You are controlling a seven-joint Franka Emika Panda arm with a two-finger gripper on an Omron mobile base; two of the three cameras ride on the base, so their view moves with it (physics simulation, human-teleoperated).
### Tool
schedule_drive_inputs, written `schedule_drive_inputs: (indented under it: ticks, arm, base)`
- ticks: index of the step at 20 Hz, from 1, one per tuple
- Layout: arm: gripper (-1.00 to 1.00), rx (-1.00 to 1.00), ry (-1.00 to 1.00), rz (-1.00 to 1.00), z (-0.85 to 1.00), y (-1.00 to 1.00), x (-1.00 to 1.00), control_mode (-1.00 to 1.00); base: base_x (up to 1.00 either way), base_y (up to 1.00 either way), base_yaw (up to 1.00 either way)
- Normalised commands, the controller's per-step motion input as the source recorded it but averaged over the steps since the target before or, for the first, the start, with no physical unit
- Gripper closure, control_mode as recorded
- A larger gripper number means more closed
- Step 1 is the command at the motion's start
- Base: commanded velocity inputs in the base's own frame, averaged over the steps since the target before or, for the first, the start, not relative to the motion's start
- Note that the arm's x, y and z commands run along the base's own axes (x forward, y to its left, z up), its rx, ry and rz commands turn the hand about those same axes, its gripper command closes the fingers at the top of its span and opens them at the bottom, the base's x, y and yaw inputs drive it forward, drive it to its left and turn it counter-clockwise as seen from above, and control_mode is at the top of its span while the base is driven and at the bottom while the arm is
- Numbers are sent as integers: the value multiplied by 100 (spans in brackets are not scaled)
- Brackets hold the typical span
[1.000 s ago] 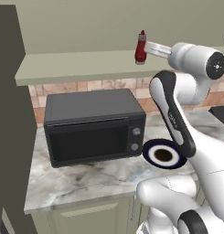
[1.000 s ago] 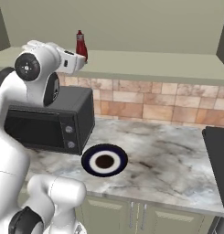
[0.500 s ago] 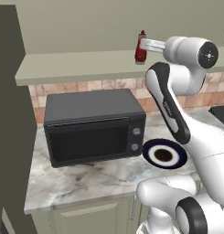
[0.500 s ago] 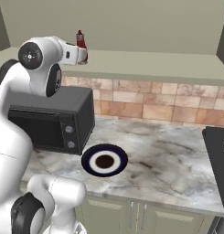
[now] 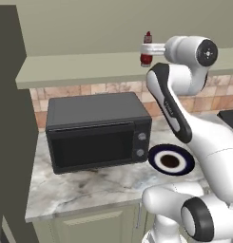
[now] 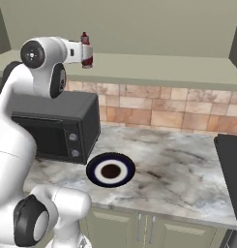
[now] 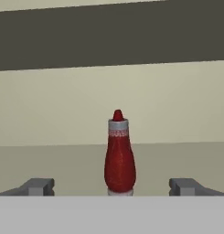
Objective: Move the hot dog bun to the plate on the dining table and place the condiment next to that plate. Then navigate to the fridge and take the sausage and place it on the plate as well.
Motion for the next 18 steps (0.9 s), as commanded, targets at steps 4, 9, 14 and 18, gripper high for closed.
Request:
schedule_drive_inputs:
  ticks: [4,9,14,18]
  arm:
    - [-100,-9,0,0,-9,1,44,-100]
    - [-100,2,1,0,-9,-3,35,-100]
    - [-100,3,0,1,-13,-17,19,-100]
    - [-100,1,0,0,-7,-5,18,-100]
  base:
    - [0,0,0]
    - [0,0,0]
    - [0,0,0]
    - [0,0,0]
